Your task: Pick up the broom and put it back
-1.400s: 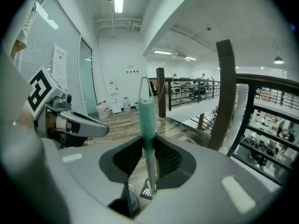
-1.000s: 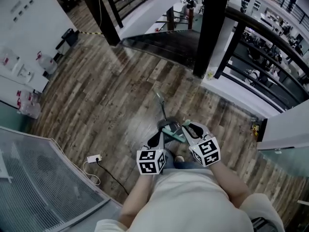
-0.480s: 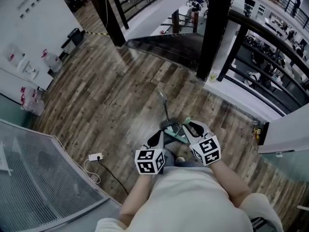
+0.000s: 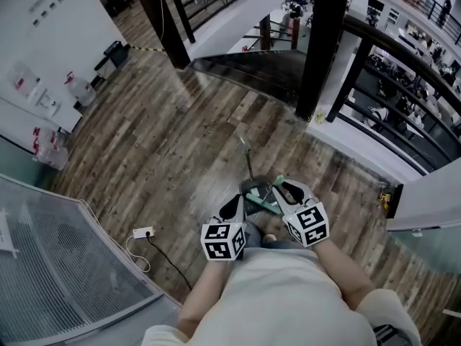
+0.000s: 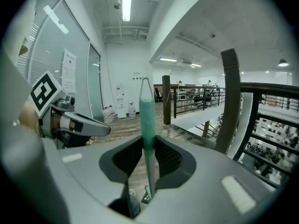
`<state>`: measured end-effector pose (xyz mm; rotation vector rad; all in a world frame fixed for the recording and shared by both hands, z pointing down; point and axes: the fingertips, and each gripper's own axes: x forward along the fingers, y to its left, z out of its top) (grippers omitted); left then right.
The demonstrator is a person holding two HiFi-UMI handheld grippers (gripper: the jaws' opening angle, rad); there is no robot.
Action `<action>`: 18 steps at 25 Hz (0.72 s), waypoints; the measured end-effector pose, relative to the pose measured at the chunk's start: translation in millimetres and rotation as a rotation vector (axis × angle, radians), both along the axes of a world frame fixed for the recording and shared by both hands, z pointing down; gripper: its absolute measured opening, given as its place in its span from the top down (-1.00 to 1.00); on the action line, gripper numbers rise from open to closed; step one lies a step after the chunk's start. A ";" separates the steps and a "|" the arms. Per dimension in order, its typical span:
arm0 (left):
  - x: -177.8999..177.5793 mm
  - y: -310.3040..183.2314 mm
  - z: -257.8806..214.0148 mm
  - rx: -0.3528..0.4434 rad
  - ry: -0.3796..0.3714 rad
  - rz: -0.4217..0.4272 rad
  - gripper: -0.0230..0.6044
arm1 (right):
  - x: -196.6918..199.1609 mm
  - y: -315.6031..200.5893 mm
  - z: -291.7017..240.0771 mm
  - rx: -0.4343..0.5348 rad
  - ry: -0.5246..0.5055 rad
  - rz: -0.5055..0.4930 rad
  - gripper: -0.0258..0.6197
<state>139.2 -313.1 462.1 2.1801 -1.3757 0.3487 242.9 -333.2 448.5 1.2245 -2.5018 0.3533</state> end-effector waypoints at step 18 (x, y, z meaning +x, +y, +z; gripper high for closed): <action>-35.9 1.9 2.5 0.015 0.009 -0.148 0.92 | -22.8 5.4 16.1 -0.048 -0.001 -0.077 0.64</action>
